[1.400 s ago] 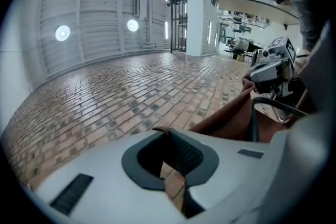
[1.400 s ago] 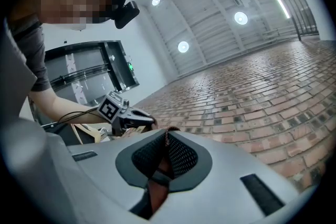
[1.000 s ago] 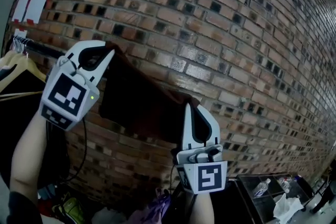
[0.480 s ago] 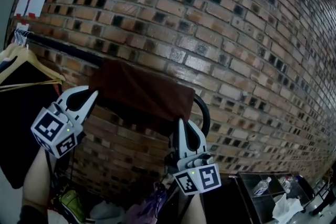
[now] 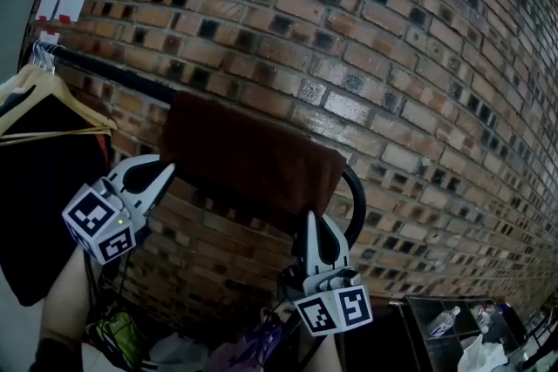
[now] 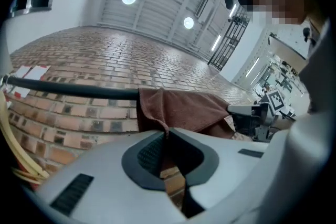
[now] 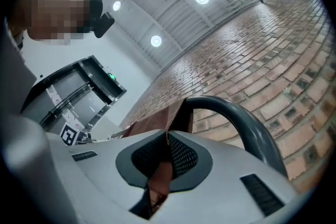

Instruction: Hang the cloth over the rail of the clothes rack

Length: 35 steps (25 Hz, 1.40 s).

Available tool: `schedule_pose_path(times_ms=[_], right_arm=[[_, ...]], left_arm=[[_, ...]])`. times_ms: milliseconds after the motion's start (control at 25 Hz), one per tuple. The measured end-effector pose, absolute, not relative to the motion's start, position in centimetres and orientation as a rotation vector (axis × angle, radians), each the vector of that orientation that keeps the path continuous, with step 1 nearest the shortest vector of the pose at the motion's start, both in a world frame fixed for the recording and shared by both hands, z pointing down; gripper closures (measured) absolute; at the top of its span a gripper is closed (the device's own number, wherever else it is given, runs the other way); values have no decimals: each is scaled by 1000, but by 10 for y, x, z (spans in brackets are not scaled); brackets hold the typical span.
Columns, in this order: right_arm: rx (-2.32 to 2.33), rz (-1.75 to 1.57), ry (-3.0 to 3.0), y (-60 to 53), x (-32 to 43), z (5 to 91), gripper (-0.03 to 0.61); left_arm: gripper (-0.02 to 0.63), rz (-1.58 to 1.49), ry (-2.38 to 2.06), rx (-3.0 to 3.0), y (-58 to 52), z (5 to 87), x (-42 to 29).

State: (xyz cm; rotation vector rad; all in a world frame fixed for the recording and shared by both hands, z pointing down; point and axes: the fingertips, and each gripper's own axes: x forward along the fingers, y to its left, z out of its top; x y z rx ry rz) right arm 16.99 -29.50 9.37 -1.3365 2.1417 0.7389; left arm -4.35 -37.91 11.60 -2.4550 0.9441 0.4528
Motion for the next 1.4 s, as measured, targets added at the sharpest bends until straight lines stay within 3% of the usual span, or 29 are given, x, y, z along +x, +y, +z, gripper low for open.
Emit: schedule_pose_path(times_ms=[800,1120,1400], right_arm=[[-1605,748,1953,-300,157,120,560],[-1637,691,1932,-297,165,134,511],[-1712,592,1873,-292,168,180,508]], left_arm=[[582,563,538,-2585,-394,137,-60],[454,574,632,-2563,-404,145,-70],[456,539,804,-2566,-396,197,-81]])
